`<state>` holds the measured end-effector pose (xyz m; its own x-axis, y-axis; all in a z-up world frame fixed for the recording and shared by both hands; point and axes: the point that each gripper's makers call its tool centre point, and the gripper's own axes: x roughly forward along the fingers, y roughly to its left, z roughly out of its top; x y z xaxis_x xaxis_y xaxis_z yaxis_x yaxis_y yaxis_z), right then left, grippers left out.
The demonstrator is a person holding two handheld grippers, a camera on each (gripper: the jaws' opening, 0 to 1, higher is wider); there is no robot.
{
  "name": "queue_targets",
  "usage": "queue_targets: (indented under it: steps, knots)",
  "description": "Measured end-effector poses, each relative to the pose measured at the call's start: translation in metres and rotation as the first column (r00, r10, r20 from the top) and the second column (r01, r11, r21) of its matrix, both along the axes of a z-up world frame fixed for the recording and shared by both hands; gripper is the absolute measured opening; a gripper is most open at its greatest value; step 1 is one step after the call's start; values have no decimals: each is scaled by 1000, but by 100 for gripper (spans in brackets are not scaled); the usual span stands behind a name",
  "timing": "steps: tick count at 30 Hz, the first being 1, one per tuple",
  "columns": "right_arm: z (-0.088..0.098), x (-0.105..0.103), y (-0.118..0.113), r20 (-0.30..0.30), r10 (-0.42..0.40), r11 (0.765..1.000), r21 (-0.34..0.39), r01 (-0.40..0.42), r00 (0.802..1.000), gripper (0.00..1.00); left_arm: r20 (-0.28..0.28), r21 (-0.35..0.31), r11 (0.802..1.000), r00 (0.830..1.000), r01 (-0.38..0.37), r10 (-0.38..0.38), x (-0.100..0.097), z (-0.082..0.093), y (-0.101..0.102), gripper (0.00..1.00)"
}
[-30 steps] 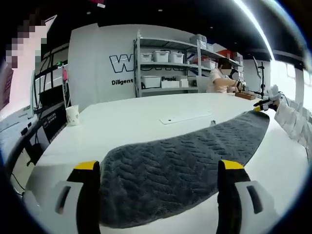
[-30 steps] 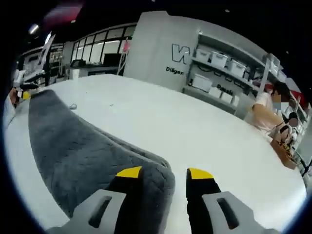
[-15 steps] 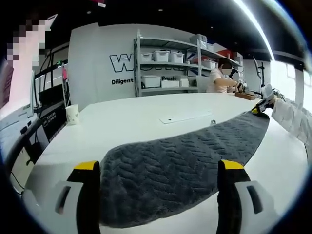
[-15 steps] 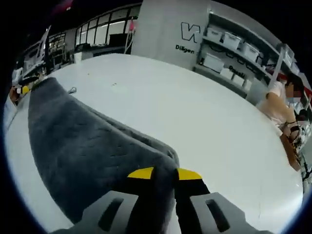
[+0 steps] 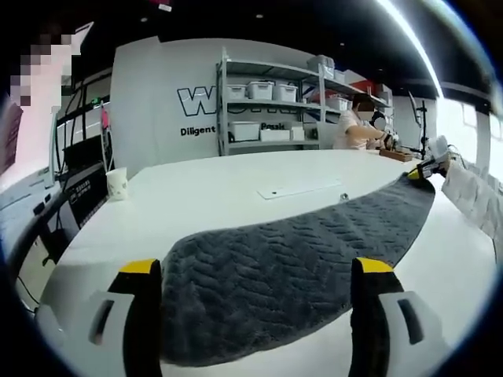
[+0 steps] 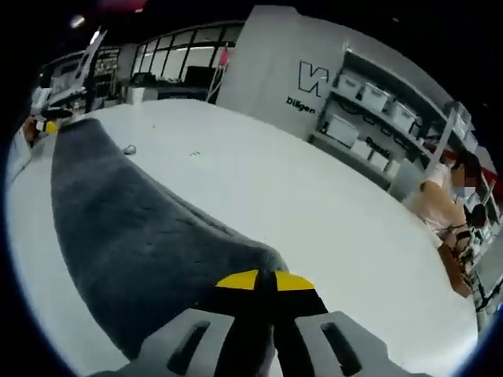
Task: Open the folded towel by lifting each exposed corner and separating the folded layers until the towel lies flat within the target outline without major curled edges
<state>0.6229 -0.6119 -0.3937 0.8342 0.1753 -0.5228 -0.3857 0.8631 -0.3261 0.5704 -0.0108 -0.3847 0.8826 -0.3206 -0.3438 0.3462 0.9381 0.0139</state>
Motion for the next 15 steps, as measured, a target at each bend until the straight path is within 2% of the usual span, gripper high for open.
queue_targets:
  steps: [6,10,12,15]
  knots:
    - [17,-17,14,58,30,1000,-9,-29,998,0,-1,0,1000,1000,1,-1,0,0,0,99]
    - [25,-25,13,98,31,999,-17,-30,995,0,-1,0,1000,1000,-3,3,-1,-1,0,99]
    - [26,-32,16,115,32,999,-9,-31,993,0,0,-1,1000,1000,-4,4,-1,0,0,99]
    - [27,-46,22,146,55,998,-38,-50,988,0,2,-3,1000,1000,-4,4,-1,0,0,99]
